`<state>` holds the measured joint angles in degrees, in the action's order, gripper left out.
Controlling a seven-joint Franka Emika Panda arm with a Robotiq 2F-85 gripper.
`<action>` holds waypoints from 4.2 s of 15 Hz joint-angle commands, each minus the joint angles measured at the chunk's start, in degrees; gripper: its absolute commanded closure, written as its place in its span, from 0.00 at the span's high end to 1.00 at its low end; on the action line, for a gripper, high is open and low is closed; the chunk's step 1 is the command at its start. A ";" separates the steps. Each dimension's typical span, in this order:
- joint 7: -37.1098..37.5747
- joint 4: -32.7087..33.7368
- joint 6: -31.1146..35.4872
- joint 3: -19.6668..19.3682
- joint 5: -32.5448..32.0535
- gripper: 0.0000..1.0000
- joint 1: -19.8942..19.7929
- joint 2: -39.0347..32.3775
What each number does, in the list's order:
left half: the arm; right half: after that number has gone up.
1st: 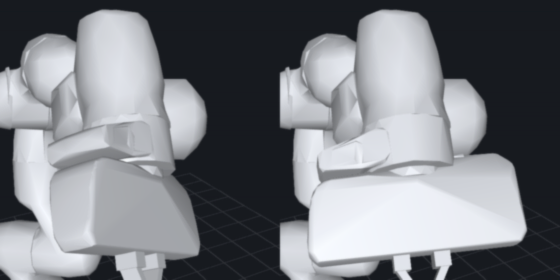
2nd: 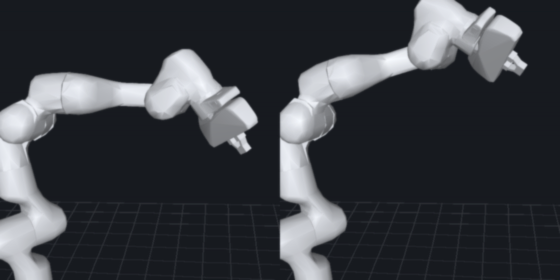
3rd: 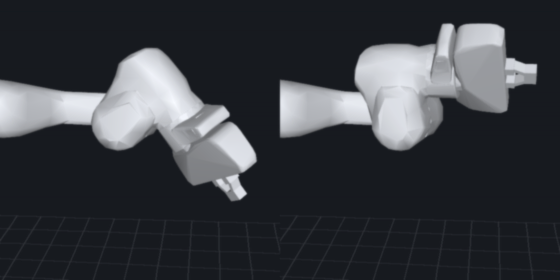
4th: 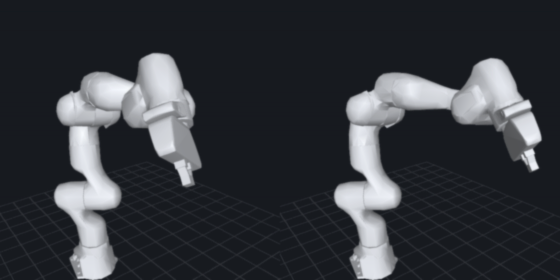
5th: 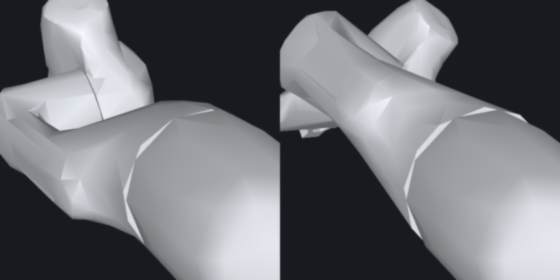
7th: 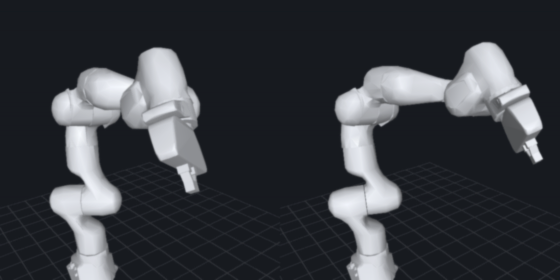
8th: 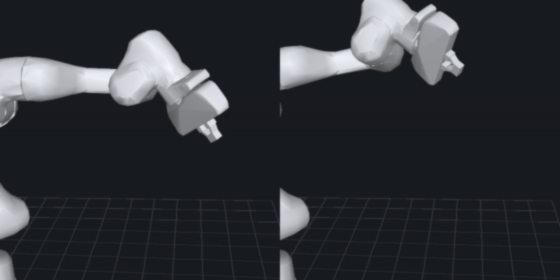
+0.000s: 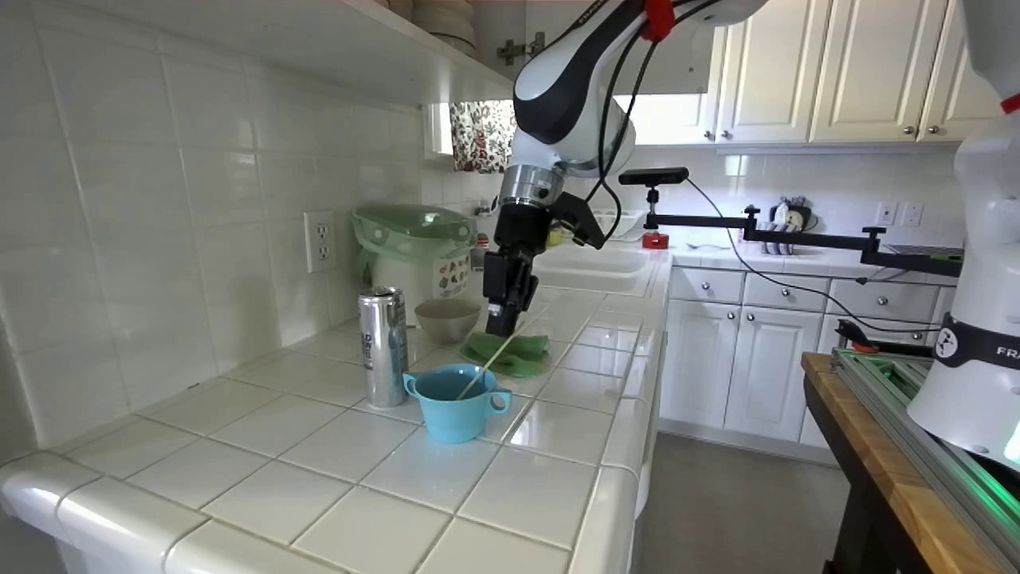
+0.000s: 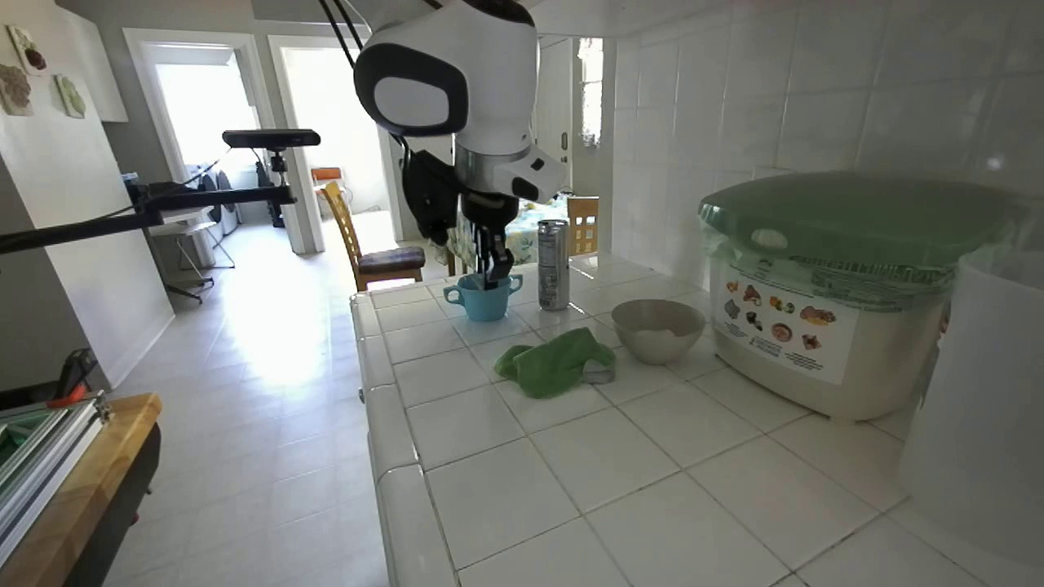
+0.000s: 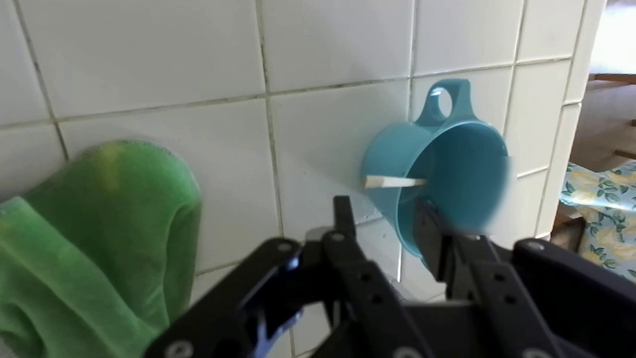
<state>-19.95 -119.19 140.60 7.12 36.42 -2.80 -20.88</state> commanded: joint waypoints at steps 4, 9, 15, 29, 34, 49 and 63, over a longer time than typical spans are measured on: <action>0.22 0.89 -1.60 0.77 0.07 0.12 -0.64 -0.49; 0.58 0.57 -2.42 0.96 -0.17 0.35 -0.31 -0.26; 0.77 -0.14 -2.62 0.92 -0.11 0.66 -0.20 0.28; 3.03 -4.85 0.98 1.51 1.53 0.53 0.71 3.20; 4.14 -6.29 2.22 1.46 1.65 0.45 0.80 4.01; 13.65 -14.24 11.02 1.08 2.92 0.50 3.92 9.23; 16.49 -13.05 13.81 0.80 1.52 0.38 3.85 8.21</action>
<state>-5.03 -132.03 153.51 8.46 38.75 0.40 -12.79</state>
